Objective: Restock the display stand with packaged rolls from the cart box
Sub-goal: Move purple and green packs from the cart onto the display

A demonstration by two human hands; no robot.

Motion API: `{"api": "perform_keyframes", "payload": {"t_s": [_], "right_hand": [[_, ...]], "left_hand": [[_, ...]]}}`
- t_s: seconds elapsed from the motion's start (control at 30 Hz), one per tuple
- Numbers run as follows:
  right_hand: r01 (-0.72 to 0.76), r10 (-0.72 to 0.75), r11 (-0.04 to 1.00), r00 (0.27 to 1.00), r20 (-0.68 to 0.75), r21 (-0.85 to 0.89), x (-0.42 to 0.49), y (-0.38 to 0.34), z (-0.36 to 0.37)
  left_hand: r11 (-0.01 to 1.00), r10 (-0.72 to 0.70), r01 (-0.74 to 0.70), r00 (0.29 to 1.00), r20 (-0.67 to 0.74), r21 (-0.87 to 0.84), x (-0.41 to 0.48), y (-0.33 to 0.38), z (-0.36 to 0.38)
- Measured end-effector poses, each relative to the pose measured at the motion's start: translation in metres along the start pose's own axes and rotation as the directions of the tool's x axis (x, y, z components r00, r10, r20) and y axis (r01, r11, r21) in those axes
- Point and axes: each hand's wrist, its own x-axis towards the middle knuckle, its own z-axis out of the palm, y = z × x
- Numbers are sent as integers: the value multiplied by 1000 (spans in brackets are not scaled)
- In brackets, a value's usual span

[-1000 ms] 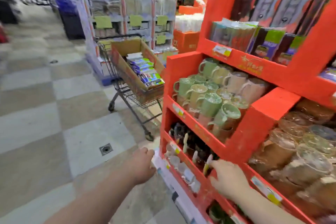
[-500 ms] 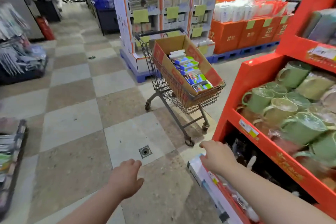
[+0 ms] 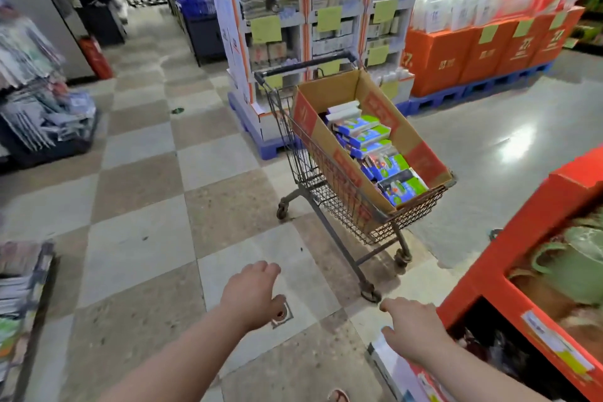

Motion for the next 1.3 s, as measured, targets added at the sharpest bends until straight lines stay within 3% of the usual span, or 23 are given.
{"api": "perform_keyframes", "payload": {"t_s": [0.3,0.47,0.87,1.0,1.17,1.3], "right_hand": [[-15,12,999,997,72,43,114,22,-47],[-28,26,996,999,24,80,168,24,-79],[-312,330,935,939,-93,171,316,17,-169],[-392,430,882,896,-108,263,346,11,-188],[-516,556,804,829,-67,295,355,26,-197],[-589,629,746,777,-38,312,360,53,-205]], "left_hand": [[1000,-6,6,1000,14,-17,136,-15,-54],[1000,3,-4,998,55,11,189,-31,-63],[969,235,-245,958,166,39,366,-88,-100],[921,359,-381,910,209,77,427,-97,-122],[810,524,-574,801,291,122,475,-66,-137],[738,627,-665,738,250,114,507,-30,-139]]}}
